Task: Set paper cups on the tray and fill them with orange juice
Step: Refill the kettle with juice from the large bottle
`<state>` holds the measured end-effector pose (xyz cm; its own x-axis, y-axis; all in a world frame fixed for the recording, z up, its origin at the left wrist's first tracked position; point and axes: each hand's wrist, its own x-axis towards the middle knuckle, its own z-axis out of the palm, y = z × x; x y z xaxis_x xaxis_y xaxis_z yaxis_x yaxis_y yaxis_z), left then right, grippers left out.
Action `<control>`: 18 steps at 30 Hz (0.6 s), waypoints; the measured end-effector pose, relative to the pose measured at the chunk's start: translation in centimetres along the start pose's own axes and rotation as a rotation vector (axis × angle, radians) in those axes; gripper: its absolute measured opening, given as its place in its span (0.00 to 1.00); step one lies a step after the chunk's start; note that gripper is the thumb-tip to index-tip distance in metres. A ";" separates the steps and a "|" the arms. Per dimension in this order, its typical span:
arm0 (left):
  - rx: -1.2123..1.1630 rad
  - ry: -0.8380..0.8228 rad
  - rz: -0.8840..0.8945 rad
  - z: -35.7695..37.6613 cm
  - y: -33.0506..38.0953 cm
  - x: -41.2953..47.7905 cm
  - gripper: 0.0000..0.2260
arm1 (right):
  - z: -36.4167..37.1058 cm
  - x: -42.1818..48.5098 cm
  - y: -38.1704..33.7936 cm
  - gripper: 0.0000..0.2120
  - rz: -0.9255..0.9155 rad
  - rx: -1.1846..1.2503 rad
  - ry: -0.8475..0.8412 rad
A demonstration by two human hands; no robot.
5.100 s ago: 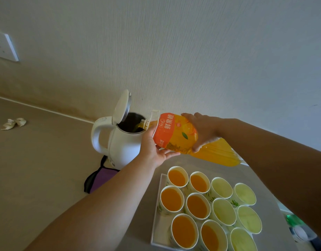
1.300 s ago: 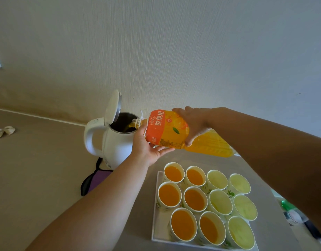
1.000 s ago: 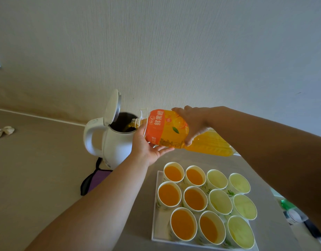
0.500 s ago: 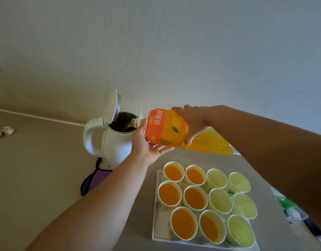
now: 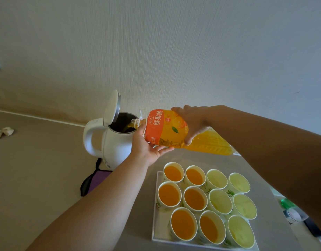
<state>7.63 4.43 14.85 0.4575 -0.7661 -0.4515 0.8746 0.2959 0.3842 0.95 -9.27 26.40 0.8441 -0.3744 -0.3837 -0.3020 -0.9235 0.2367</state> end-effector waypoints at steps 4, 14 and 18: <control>-0.002 -0.009 0.001 -0.1 0.0 0.1 0.27 | -0.1 0.0 0.0 0.62 0.000 -0.005 -0.001; -0.005 -0.019 0.000 -0.1 0.0 0.1 0.28 | -0.2 0.0 0.0 0.63 0.008 -0.017 -0.007; -0.002 -0.016 -0.001 -0.1 0.0 0.0 0.27 | -0.2 0.1 0.0 0.63 0.006 -0.017 -0.005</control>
<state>7.67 4.48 14.76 0.4538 -0.7754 -0.4391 0.8755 0.2961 0.3819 1.07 -9.31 26.53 0.8401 -0.3805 -0.3866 -0.2998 -0.9196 0.2538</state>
